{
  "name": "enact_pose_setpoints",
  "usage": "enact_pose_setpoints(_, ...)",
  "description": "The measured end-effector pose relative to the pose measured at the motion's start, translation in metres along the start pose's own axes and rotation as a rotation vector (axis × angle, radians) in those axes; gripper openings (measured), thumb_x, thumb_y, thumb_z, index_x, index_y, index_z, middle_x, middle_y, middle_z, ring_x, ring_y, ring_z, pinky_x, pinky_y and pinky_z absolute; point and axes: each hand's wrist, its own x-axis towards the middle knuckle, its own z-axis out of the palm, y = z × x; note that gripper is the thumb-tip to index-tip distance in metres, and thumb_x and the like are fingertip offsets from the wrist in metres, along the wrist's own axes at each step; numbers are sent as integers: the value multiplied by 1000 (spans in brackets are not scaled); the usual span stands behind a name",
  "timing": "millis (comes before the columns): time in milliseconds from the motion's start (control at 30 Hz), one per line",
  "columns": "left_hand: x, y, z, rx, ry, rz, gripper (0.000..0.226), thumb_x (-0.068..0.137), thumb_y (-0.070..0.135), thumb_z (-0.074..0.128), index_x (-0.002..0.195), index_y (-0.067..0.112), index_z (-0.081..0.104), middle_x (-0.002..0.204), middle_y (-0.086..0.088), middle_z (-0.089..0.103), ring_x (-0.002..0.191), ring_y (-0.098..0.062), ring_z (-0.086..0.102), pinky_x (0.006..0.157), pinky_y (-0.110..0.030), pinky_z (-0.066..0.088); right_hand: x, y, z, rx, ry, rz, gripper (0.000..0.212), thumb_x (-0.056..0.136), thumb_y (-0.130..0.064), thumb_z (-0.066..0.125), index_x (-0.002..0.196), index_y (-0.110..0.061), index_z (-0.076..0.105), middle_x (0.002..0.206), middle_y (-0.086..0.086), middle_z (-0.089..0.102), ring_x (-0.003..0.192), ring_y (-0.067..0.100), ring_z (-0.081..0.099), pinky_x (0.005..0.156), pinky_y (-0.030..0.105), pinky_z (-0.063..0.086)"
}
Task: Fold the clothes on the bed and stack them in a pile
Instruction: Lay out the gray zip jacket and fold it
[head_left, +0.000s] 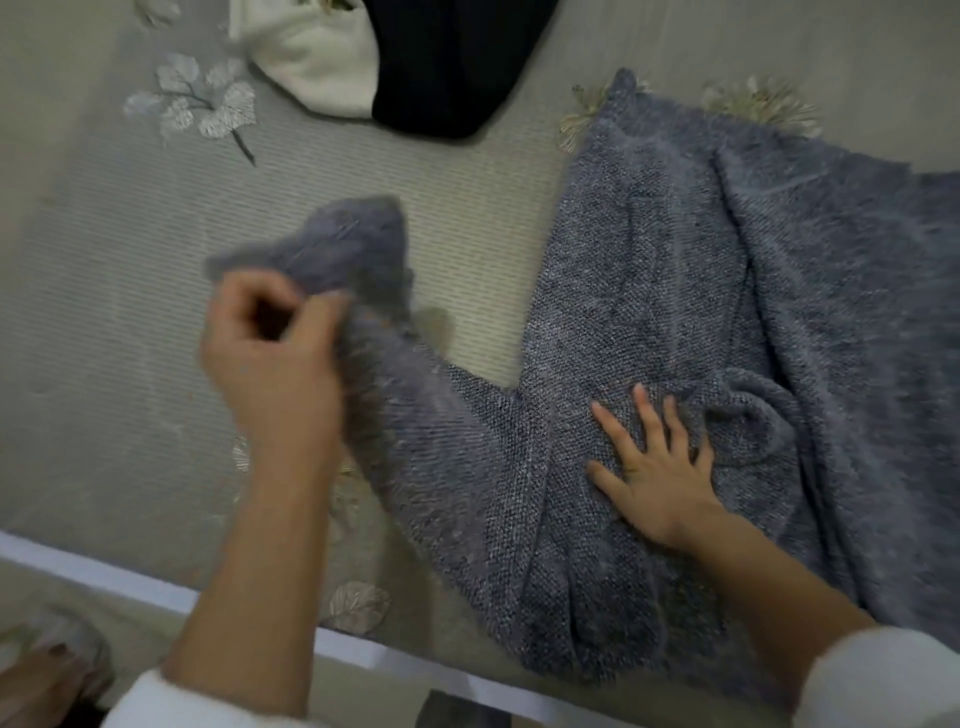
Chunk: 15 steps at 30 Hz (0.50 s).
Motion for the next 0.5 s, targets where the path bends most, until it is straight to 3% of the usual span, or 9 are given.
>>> enact_pose_setpoints(67, -28, 24, 35, 88, -224, 327, 30, 71, 1, 66, 72, 27, 52, 74, 7, 55, 75, -10, 53, 74, -28, 44, 9, -1, -14, 216, -32, 4, 61, 88, -69, 39, 141, -62, 9, 156, -16, -22, 145, 20, -16, 112, 59, 0)
enact_pose_setpoints(133, -60, 34, 70, 167, -523, 565, 19, 71, 2, 64, 76, 20, 61, 84, -1, 59, 88, -22, 54, 81, -39, 42, 8, 2, -42, 653, -66, 66, 51, 89, -59, 44, 136, -41, 46, 159, -5, 17, 145, 21, 16, 117, 50, 14)
enact_pose_setpoints(167, -77, 33, 85, 265, -720, 620, 17, 72, 4, 62, 83, 18, 64, 95, -4, 60, 100, -29, 52, 88, -47, 40, 3, 9, -55, 943, -69, 103, 50, 91, -53, 41, 131, -27, 56, 151, 5, 38, 137, 22, 37, 112, 44, 27)
enact_pose_setpoints(233, -111, 19, 102, 575, -1237, 540, 36, 79, 12, 58, 113, 23, 62, 131, -5, 50, 133, -42, 28, 105, -67, 21, -16, 32, -71, 1428, 38, 181, 34, 89, -38, 48, 109, -19, 67, 111, 9, 69, 100, 20, 67, 86, 36, 46)
enact_pose_setpoints(300, -139, -4, 101, 819, -1612, 424, 59, 87, 18, 56, 140, 34, 37, 156, 0, 18, 143, -42, -5, 108, -71, -5, -31, 56, -78, 1489, 169, 234, 20, 92, -29, 50, 101, -20, 64, 93, 5, 69, 76, 18, 67, 77, 35, 47)
enact_pose_setpoints(333, -149, -15, 95, 869, -1685, 406, 68, 89, 19, 55, 146, 38, 24, 159, 1, 6, 144, -41, -11, 109, -68, -9, -37, 65, -77, 1445, 224, 263, 17, 93, -27, 52, 103, -18, 63, 92, 5, 67, 74, 18, 65, 76, 36, 49)
enact_pose_setpoints(400, -160, -32, 78, 875, -1632, 388, 81, 91, 21, 52, 149, 42, 0, 160, 1, -1, 145, -34, -8, 114, -59, -3, -35, 69, -76, 1336, 299, 260, 24, 90, -24, 60, 112, -13, 60, 93, 4, 67, 75, 17, 66, 76, 38, 52)
enact_pose_setpoints(500, -166, -48, 51, 911, -1353, 379, 93, 87, 27, 54, 146, 40, -17, 148, 0, 25, 135, -24, 23, 107, -42, 23, -26, 54, -80, 1043, 403, 226, 46, 77, -42, 74, 111, -17, 56, 92, -8, 67, 83, 15, 65, 70, 34, 53)
